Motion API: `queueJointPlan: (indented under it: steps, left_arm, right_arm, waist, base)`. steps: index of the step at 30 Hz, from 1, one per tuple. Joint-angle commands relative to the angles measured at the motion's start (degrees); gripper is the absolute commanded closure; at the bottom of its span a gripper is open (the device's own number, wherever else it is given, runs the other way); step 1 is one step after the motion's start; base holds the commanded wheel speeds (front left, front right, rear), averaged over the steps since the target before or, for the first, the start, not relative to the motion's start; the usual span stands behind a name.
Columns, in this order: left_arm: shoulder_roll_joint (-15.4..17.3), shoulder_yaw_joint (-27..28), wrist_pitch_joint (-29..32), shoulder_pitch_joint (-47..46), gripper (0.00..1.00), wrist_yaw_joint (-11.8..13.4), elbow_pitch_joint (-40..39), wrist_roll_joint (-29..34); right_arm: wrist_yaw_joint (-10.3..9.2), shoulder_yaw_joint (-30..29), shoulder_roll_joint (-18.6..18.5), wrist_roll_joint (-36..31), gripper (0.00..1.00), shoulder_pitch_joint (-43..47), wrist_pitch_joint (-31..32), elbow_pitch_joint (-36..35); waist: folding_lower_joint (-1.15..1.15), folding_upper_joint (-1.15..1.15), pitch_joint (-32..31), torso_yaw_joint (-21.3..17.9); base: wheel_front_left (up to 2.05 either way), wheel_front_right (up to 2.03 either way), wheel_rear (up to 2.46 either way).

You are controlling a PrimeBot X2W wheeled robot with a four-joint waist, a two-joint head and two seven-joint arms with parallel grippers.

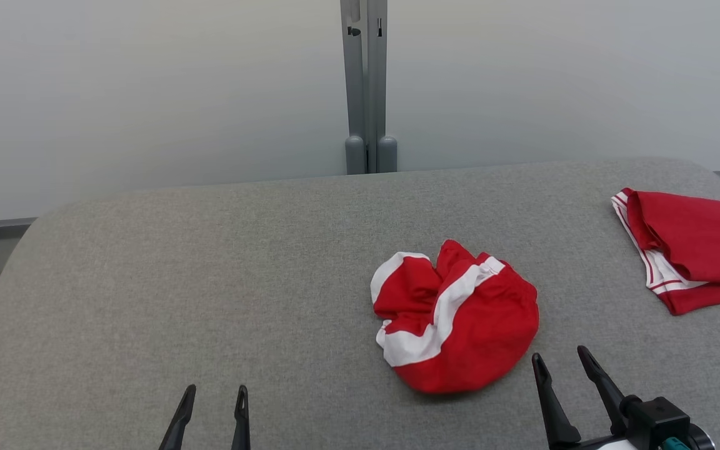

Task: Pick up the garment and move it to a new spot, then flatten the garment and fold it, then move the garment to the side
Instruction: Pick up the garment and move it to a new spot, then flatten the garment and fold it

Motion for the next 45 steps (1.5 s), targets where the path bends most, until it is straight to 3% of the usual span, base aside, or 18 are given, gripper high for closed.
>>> queueJointPlan:
  steps: [1, 39, 45]
  left_arm:
    - [0.0, 0.0, 0.0, -1.0, 0.0, 0.3, 0.1, 0.1]
    - [0.0, -1.4, 0.0, -1.8, 0.0, -0.4, 0.9, 2.2]
    - [0.0, -3.4, 0.0, -4.8, 0.0, -2.0, 1.4, 3.0]
  right_arm:
    - [-0.06, 0.0, 0.0, -0.3, 0.0, 0.2, 0.0, 0.0]
    - [-0.07, 0.5, -0.4, -0.2, 0.0, -0.2, 0.0, 0.0]
    - [-0.07, 0.8, -0.6, -0.3, 0.0, -1.2, 0.0, -0.4]
  waist:
    - [0.0, 0.0, 0.0, 0.0]
    - [0.0, 0.0, 1.2, -1.0]
    - [0.0, 0.0, 3.0, -1.8]
  base:
    - [0.0, 0.0, 0.0]
    - [0.0, 0.0, 0.0]
    - [0.0, 0.0, 0.0]
